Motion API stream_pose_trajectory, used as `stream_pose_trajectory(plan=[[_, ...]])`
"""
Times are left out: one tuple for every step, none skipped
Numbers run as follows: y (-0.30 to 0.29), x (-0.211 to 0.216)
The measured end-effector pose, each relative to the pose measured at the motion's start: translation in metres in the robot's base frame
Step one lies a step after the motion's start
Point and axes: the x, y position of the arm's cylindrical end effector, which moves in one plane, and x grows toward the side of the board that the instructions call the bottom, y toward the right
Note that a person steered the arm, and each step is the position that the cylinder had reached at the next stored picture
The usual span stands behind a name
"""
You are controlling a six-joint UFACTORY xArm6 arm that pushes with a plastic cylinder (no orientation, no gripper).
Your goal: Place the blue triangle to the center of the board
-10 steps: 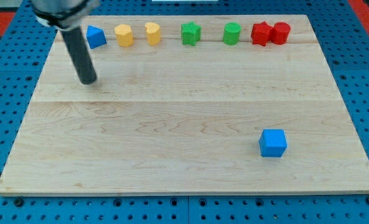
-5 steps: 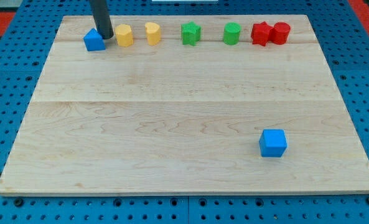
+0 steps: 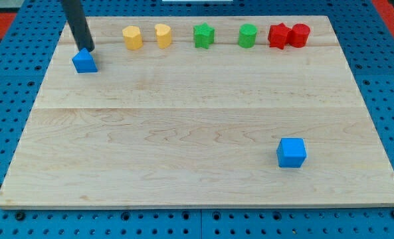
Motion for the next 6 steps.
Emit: stream_pose_trajectory(plan=[[-0.015,0.004],[0.051,0.040],[0.033,0.060],[0.003,0.062],[0.049,0.063],[0.081,0.089]])
